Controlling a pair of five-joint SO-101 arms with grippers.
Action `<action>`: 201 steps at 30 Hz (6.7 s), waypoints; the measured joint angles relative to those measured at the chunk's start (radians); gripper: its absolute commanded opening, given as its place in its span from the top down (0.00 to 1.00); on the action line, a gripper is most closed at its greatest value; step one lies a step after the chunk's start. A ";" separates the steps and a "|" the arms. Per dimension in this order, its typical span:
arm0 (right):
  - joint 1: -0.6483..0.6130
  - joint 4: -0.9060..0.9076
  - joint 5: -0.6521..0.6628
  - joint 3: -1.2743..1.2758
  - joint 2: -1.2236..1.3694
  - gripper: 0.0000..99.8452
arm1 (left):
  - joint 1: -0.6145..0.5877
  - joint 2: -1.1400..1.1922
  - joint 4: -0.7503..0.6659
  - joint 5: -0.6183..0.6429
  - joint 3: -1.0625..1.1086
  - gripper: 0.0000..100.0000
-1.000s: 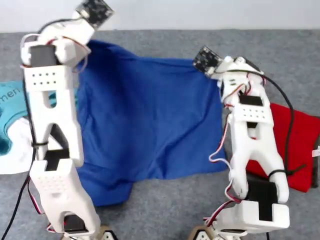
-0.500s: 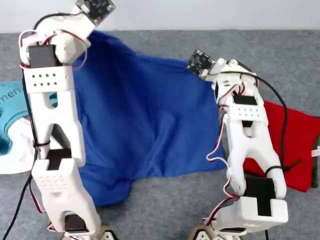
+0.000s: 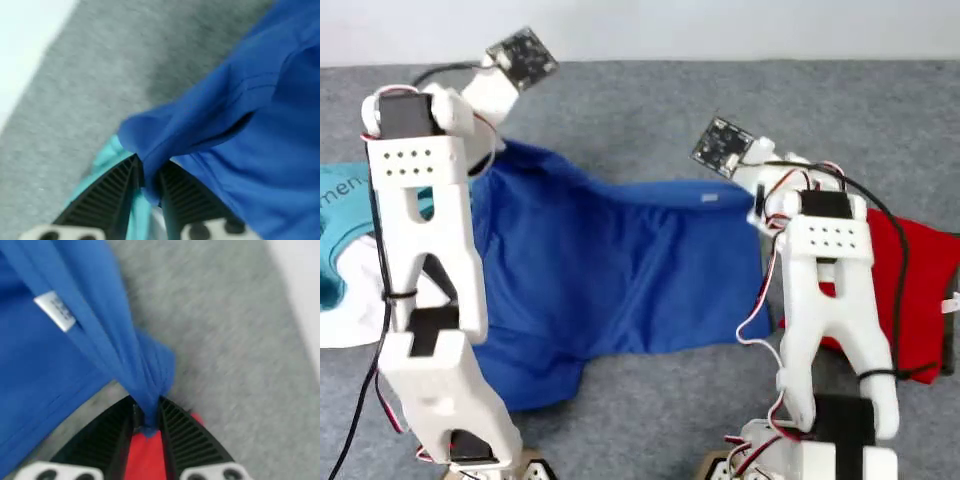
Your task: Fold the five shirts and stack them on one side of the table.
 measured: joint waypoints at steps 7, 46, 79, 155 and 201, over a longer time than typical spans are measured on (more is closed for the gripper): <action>0.008 0.261 0.000 -0.008 -0.043 0.99 | 0.011 -0.341 0.000 -0.018 0.554 0.99; 0.052 0.397 0.000 0.164 -0.060 0.83 | -0.157 -0.812 -0.006 -0.140 1.290 0.90; -0.021 0.021 -0.529 -0.413 0.726 0.99 | -0.084 0.040 -0.488 0.457 0.918 0.99; -0.850 0.615 -0.724 -0.290 0.318 0.83 | -0.479 -0.904 0.003 0.390 1.043 0.99; -1.135 0.598 -0.651 -0.450 0.582 0.98 | -0.583 -0.904 0.003 0.351 1.119 0.99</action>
